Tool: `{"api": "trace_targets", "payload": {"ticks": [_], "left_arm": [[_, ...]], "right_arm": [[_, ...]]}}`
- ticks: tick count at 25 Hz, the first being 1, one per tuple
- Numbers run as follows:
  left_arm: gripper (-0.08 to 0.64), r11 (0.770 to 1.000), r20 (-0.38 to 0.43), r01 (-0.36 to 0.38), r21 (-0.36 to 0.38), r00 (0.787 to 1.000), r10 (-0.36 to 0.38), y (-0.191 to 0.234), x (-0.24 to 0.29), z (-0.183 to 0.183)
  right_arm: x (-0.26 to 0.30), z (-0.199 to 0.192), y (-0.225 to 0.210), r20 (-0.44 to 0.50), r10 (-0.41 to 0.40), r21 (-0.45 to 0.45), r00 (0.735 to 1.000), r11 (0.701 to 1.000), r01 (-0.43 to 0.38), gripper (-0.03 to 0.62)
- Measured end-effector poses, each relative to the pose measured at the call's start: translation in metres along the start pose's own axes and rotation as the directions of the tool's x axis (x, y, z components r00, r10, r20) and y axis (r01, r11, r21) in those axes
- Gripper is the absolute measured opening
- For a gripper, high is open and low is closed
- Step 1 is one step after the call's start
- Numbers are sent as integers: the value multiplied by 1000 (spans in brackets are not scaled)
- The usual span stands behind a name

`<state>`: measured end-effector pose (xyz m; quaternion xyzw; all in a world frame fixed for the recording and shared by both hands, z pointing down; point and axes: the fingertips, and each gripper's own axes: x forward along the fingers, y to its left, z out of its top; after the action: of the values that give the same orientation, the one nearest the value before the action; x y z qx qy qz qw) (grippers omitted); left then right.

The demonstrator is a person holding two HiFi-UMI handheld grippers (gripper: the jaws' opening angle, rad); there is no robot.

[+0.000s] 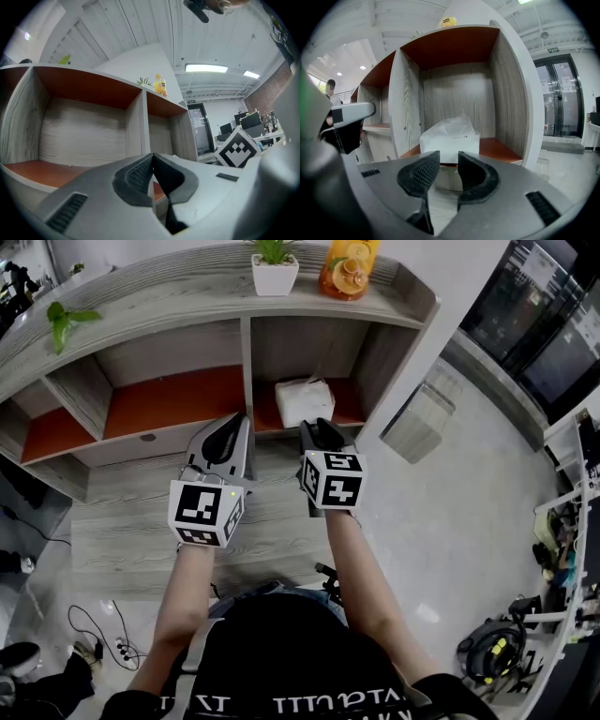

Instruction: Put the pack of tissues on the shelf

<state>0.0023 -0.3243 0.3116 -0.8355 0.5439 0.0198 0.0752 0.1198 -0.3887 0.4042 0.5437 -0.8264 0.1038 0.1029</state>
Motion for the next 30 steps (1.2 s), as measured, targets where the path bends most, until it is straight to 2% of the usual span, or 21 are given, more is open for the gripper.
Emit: {"api": "trace_targets", "payload": {"ticks": [13, 30], "left_arm": [[12, 1000, 4, -2, -1, 1000, 2, 2, 2, 1], [12, 1000, 16, 18, -6, 1000, -18, -1, 2, 4]], "right_arm": [[11, 3, 1, -27, -15, -30, 1000, 999, 14, 129], [-18, 11, -3, 5, -35, -23, 999, 999, 35, 124]]}}
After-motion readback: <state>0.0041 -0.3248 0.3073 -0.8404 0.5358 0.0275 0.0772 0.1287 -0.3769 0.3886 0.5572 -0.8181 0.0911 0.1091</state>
